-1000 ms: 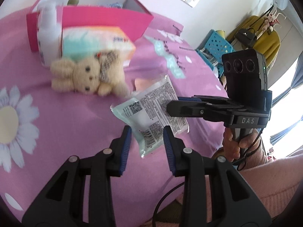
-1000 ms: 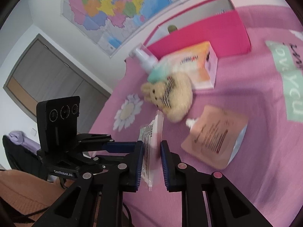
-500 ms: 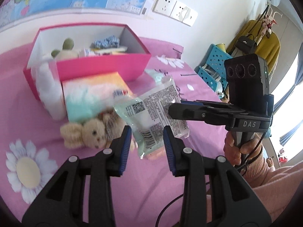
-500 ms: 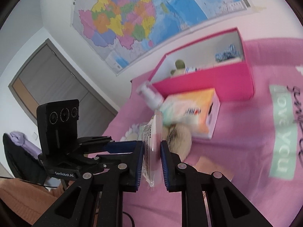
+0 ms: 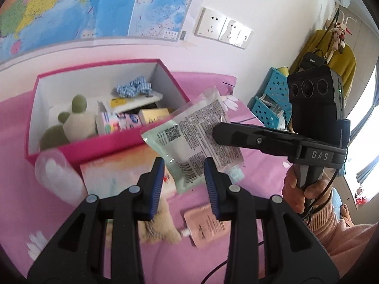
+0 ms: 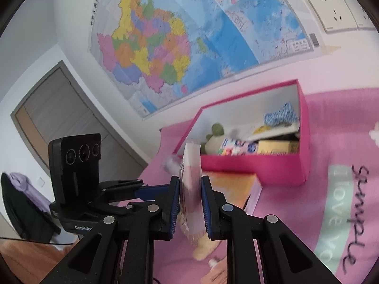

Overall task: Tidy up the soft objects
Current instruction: 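Lift the packet and carry it over the pink box, then open the right gripper to drop the packet into the box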

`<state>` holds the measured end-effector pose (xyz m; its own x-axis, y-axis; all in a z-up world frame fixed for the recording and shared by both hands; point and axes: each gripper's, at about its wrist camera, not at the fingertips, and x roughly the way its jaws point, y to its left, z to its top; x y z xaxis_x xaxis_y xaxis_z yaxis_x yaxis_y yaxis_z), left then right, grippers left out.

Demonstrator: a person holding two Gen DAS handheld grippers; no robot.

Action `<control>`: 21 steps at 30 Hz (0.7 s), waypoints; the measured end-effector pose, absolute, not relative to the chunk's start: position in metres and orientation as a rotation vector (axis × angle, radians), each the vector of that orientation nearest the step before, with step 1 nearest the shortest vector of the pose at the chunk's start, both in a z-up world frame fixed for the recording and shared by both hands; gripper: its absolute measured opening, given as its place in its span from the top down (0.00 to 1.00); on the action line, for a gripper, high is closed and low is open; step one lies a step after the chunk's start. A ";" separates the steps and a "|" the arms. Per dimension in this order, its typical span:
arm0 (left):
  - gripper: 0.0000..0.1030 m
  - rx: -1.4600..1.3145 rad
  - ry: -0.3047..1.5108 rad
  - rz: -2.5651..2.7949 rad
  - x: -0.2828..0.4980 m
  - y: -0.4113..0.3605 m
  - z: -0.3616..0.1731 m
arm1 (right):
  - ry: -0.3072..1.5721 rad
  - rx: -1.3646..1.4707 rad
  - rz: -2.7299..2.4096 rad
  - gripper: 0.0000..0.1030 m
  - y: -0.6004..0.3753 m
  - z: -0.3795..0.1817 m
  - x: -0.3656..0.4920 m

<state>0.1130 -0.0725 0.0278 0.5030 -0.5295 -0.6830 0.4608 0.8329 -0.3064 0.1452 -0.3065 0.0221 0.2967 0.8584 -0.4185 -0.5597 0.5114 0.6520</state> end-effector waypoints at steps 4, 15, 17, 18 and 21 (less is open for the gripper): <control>0.64 -0.078 0.855 -0.586 0.133 -0.078 0.032 | 0.822 0.434 0.972 0.83 -0.307 0.024 0.166; 0.65 -0.071 0.881 -0.546 0.190 -0.092 0.029 | 0.838 0.446 0.933 0.83 -0.305 0.021 0.220; 0.66 -0.068 0.892 -0.538 0.198 -0.094 0.025 | 0.847 0.438 0.924 0.84 -0.300 0.018 0.229; 0.66 -0.062 0.892 -0.527 0.201 -0.095 0.023 | 0.850 0.438 0.922 0.85 -0.299 0.016 0.232; 0.66 -0.066 0.901 -0.509 0.209 -0.095 0.017 | 0.866 0.413 0.883 0.85 -0.295 0.008 0.243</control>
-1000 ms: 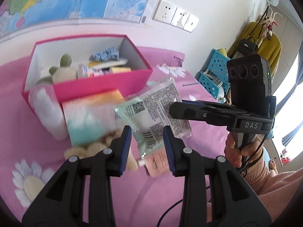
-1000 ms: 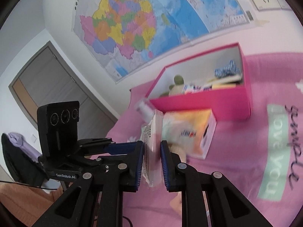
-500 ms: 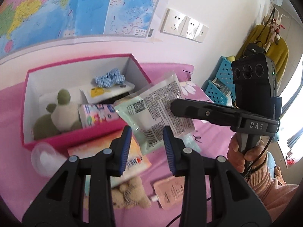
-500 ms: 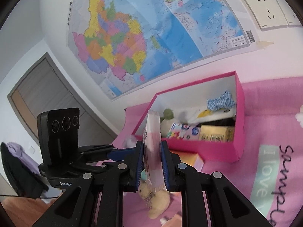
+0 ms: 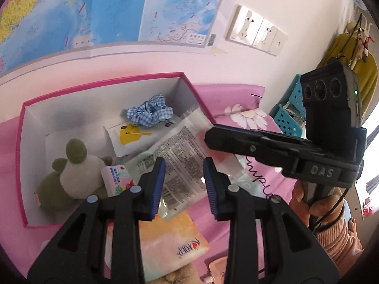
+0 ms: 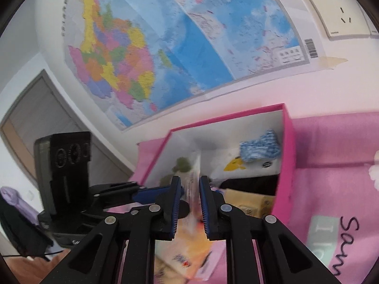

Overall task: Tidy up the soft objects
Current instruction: 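Open the right gripper to drop the packet into the box, then move the right gripper down to the peach hand-cream pouch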

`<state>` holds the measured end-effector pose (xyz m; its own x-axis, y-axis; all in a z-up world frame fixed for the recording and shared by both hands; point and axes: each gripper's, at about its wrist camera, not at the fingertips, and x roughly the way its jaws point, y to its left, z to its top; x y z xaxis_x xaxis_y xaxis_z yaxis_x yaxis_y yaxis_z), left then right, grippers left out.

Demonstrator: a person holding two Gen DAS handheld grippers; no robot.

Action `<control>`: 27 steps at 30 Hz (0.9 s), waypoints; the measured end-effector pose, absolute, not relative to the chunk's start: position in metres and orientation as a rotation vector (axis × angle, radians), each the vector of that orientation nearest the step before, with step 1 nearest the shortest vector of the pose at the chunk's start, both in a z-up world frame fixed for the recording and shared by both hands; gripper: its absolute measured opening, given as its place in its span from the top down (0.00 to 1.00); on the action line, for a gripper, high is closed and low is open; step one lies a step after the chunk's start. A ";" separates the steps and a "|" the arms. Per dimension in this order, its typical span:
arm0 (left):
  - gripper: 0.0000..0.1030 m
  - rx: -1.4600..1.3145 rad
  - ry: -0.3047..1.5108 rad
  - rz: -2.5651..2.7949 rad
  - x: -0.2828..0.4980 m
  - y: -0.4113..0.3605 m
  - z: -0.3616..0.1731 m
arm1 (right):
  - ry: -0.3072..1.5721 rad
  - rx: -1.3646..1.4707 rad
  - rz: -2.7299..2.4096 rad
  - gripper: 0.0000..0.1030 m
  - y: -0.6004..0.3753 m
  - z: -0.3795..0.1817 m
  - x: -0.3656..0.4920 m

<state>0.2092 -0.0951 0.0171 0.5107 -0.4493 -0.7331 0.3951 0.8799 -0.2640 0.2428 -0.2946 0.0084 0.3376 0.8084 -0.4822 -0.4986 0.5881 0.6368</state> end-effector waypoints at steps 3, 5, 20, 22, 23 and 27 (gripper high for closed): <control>0.66 -0.058 0.905 -0.477 0.214 -0.094 0.013 | 0.884 0.423 0.840 0.85 -0.298 -0.002 0.253; 0.66 -0.058 0.907 -0.464 0.215 -0.091 0.010 | 0.882 0.436 0.796 0.85 -0.304 -0.006 0.258; 0.65 -0.008 0.852 -0.462 0.184 -0.083 0.011 | 0.852 0.398 0.769 0.63 -0.323 0.005 0.225; 0.65 0.008 0.828 -0.464 0.172 -0.082 0.015 | 0.854 0.395 0.779 0.61 -0.324 0.006 0.215; 0.65 0.013 0.816 -0.470 0.165 -0.080 0.017 | 0.855 0.394 0.787 0.57 -0.325 0.006 0.209; 0.62 0.007 0.789 -0.484 0.139 -0.071 0.022 | 0.857 0.383 0.812 0.49 -0.330 0.009 0.188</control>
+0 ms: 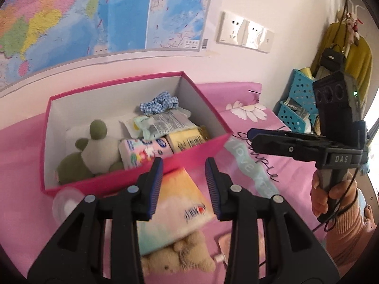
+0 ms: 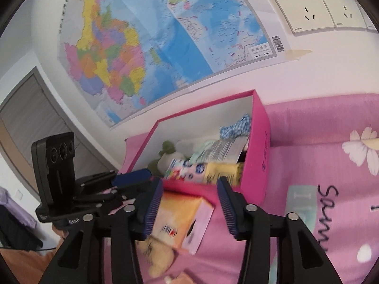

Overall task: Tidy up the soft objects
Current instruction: 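Move the right gripper down to the peach hand-cream pouch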

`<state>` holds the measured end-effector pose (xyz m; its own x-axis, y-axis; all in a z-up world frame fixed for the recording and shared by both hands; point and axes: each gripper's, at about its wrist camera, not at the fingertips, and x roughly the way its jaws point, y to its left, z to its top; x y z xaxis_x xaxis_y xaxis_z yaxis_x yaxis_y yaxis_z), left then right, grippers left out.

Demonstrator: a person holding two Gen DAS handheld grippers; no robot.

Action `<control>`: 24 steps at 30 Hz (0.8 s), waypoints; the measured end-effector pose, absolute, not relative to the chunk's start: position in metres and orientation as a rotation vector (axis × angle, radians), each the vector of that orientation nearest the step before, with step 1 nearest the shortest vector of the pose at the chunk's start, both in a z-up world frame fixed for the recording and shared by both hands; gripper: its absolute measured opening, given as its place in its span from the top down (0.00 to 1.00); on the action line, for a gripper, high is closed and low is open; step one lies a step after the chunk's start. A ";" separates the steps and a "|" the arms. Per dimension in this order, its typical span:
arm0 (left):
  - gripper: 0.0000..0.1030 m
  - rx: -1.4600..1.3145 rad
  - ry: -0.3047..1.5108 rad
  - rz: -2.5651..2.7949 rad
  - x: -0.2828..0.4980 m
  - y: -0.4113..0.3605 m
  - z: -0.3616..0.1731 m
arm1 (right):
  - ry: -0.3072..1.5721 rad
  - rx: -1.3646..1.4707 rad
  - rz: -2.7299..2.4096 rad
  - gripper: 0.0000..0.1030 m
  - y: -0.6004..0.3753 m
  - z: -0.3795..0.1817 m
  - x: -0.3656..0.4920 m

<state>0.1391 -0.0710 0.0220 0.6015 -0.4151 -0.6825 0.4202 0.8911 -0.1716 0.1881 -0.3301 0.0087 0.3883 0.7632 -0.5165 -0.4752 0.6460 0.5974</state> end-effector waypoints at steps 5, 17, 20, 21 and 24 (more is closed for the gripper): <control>0.62 -0.008 0.779 -0.491 0.109 -0.058 0.020 | 0.880 0.360 0.832 0.42 -0.331 0.004 0.162; 0.62 -0.021 0.841 -0.490 0.052 -0.048 -0.016 | 1.008 0.373 0.803 0.39 -0.338 -0.039 0.116; 0.62 -0.025 0.873 -0.510 0.042 -0.053 -0.027 | 1.039 0.379 0.798 0.39 -0.338 -0.048 0.107; 0.62 -0.018 0.881 -0.510 0.039 -0.056 -0.031 | 1.046 0.379 0.794 0.39 -0.338 -0.050 0.104; 0.62 -0.024 0.913 -0.529 0.033 -0.059 -0.043 | 1.068 0.371 0.771 0.39 -0.339 -0.058 0.094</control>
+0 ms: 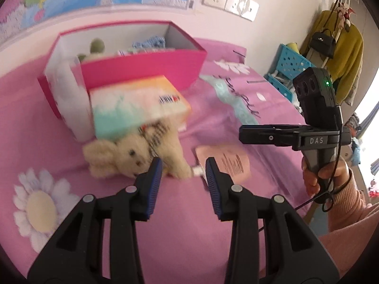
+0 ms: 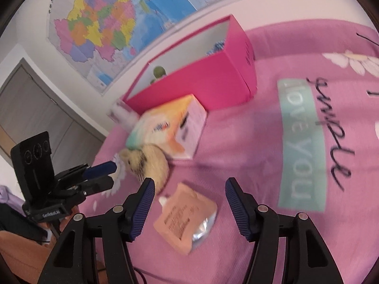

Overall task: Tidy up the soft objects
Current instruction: 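Move the right gripper down to the peach hand-cream pouch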

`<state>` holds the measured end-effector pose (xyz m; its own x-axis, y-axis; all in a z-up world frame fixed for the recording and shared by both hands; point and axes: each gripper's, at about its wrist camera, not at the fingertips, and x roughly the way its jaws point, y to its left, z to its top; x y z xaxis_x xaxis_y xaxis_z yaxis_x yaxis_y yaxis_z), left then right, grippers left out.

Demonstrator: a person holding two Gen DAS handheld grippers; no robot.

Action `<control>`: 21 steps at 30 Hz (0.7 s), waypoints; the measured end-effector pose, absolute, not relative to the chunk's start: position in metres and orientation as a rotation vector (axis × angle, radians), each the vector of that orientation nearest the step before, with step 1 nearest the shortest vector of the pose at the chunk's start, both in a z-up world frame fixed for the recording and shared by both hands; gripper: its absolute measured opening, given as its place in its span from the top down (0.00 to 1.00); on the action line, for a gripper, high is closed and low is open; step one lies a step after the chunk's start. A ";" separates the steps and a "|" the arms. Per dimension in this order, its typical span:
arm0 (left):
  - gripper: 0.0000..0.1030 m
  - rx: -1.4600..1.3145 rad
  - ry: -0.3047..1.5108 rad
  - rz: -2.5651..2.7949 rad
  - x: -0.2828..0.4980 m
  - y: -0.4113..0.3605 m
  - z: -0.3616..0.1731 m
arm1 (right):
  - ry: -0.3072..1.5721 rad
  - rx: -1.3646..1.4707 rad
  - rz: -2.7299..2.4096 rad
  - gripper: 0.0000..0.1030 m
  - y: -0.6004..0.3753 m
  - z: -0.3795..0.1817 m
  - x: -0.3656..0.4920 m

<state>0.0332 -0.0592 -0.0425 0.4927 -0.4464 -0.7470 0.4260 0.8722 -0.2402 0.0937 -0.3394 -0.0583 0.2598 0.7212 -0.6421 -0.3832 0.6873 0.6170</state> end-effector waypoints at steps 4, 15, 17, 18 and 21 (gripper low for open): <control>0.62 -0.022 0.946 -0.539 0.028 -0.064 -0.054 | 1.097 0.376 0.764 0.39 -0.339 -0.067 0.083; 0.62 -0.008 0.977 -0.536 0.022 -0.076 -0.064 | 1.109 0.369 0.743 0.39 -0.334 -0.075 0.070; 0.62 -0.005 0.981 -0.533 0.021 -0.077 -0.065 | 1.105 0.360 0.738 0.39 -0.333 -0.075 0.070; 0.62 -0.005 0.983 -0.533 0.022 -0.078 -0.066 | 1.103 0.355 0.737 0.39 -0.332 -0.075 0.069; 0.62 -0.008 0.989 -0.532 0.021 -0.079 -0.068 | 1.100 0.348 0.735 0.39 -0.331 -0.075 0.067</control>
<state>0.0207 -0.0791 -0.0680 0.4326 -0.4309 -0.7920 0.4236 0.8725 -0.2434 0.0674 -0.3309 -0.0746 0.2532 0.6893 -0.6788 -0.3628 0.7181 0.5939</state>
